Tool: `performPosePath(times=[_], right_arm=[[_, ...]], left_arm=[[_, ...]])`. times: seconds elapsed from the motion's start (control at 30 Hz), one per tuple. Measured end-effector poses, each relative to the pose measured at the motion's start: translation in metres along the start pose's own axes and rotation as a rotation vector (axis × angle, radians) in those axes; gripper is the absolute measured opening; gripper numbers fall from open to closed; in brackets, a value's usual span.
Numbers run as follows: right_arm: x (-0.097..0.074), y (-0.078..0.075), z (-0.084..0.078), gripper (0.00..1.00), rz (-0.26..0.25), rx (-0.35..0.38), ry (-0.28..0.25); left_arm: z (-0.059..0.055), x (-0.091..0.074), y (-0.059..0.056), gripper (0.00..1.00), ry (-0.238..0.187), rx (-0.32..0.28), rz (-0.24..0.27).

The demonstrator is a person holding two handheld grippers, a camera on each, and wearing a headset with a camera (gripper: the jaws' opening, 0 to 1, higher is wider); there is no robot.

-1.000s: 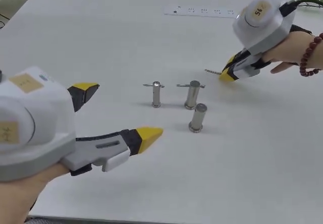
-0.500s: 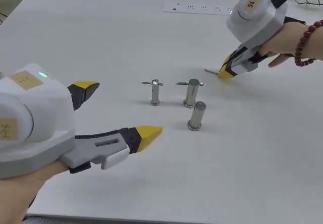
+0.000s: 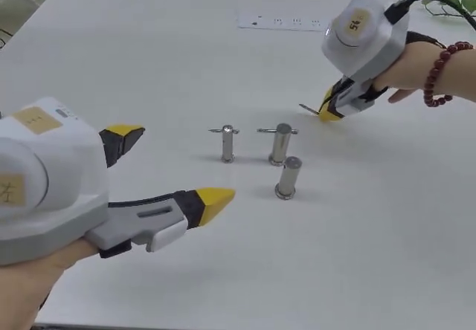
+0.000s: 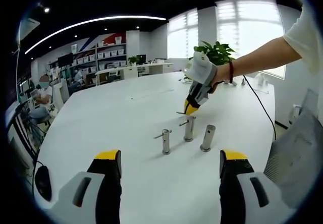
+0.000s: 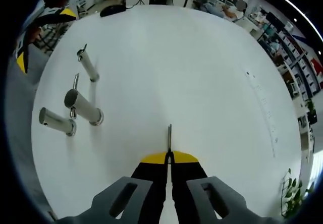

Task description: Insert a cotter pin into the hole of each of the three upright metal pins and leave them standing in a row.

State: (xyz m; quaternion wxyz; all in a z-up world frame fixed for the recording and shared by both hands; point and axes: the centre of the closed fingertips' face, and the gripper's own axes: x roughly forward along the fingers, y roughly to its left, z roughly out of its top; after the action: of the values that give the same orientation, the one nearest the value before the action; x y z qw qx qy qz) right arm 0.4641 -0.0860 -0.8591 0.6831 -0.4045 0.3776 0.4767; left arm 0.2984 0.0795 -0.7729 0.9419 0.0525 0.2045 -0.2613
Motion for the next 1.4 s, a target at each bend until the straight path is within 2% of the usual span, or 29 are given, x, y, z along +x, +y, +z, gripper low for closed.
performPosePath(times=[0.17, 0.3, 0.43, 0.57, 0.73, 0.9, 1.2, 1.33, 1.4], right_arm=[[-0.014, -0.001, 0.01, 0.02, -0.02, -0.033, -0.029], [-0.03, 0.005, 0.021, 0.02, -0.033, -0.074, -0.067], [-0.046, 0.014, 0.033, 0.02, -0.042, -0.111, -0.106], [-0.062, 0.029, 0.047, 0.02, -0.045, -0.166, -0.149], [-0.077, 0.048, 0.067, 0.02, -0.046, -0.229, -0.209], [-0.092, 0.074, 0.084, 0.02, -0.035, -0.266, -0.269], [-0.1, 0.107, 0.096, 0.02, -0.021, -0.357, -0.304], [-0.097, 0.117, 0.097, 0.02, -0.013, -0.393, -0.301], [-0.097, 0.123, 0.098, 0.02, -0.009, -0.413, -0.303]], left_arm=[[0.006, -0.001, -0.004, 0.74, -0.012, -0.019, -0.022], [0.012, -0.001, -0.006, 0.73, -0.03, -0.042, -0.034], [0.017, 0.0, -0.008, 0.71, -0.037, -0.041, -0.042], [0.023, 0.001, -0.011, 0.65, -0.05, -0.053, -0.062], [0.028, 0.004, -0.016, 0.55, -0.051, -0.093, -0.097], [0.032, 0.007, -0.02, 0.47, -0.051, -0.145, -0.136], [0.044, 0.012, -0.028, 0.36, -0.075, -0.262, -0.203], [0.041, 0.016, -0.031, 0.25, -0.056, -0.305, -0.227], [0.04, 0.018, -0.034, 0.24, -0.048, -0.322, -0.238]])
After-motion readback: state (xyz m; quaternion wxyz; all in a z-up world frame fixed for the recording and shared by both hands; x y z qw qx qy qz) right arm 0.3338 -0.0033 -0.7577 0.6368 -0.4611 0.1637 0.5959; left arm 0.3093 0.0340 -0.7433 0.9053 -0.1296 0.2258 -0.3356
